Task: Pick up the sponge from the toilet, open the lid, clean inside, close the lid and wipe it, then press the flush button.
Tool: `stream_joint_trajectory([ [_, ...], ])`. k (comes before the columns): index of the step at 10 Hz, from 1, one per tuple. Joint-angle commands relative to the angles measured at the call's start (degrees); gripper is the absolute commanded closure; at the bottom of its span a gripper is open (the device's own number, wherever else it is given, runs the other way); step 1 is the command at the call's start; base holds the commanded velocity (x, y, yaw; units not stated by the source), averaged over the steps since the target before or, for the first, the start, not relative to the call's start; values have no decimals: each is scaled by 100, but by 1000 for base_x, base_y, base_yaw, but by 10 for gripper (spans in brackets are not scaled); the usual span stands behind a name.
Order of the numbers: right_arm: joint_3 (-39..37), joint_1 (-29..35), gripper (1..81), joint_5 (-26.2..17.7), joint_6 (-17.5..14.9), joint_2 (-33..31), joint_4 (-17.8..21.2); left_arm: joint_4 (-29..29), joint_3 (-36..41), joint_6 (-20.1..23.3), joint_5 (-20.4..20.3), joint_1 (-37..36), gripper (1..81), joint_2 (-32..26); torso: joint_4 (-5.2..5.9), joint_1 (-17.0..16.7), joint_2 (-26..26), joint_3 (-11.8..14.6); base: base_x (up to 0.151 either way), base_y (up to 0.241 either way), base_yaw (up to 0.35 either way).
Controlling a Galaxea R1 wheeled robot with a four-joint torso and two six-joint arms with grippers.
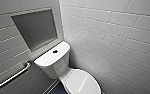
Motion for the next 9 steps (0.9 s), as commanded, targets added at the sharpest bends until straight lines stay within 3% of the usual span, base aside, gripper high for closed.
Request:
stream_joint_trajectory([
  [1, 127, -142, 811, -511, -22, -52, -30, -364, 139, -27, 346, -586, 10, -93, 0, 0, 0, 0, 0, 0, 0],
  [7, -223, -124, 811, -511, -13, 246, -21, -2052, -98, -62, 469, -1623, 10, 240, -2, 6, -2, 0, 0, 0, 0],
  [8, -312, -115, 811, -511, -13, 308, -21, -2078, -229, -62, 556, -1694, 10, 398, -2, 6, -2, -400, 0, 0, 0],
  [9, -373, -89, 811, -511, -13, 335, -3, -2087, -431, -71, 723, -1782, 10, 565, -2, 6, -2, -552, 0, 0, 0],
])
